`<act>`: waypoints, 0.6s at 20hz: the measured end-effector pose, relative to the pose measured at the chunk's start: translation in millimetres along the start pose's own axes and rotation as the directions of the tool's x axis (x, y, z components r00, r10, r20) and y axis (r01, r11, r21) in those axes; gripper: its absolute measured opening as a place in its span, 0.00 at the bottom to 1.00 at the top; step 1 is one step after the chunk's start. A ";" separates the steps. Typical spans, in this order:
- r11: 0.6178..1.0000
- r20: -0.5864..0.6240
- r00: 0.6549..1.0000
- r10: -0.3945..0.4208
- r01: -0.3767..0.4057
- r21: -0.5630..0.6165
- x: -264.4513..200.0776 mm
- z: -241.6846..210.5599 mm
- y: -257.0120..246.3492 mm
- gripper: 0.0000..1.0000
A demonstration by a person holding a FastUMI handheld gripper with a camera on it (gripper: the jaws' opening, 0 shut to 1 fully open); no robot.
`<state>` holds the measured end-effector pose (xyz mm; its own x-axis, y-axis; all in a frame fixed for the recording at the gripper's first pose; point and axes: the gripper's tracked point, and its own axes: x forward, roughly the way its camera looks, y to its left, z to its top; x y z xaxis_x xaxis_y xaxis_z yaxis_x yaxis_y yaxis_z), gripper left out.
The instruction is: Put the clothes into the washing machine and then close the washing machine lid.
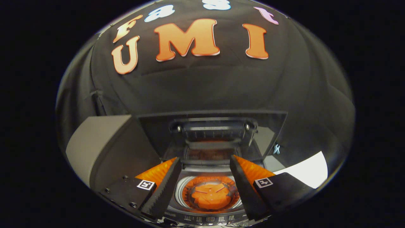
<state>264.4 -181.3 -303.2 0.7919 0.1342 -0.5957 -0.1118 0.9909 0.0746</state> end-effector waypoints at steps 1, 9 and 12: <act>1.000 0.019 1.000 0.002 -0.002 -0.001 2.3 15.2 1.8 0.99; 0.999 0.092 0.995 -0.023 0.027 -0.044 66.0 100.6 1.4 0.99; 0.998 0.021 0.999 -0.044 0.044 -0.039 94.6 88.3 -5.1 0.99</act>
<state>392.9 -173.0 -289.2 0.8085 0.0910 -0.5814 -0.0998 0.9949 0.0169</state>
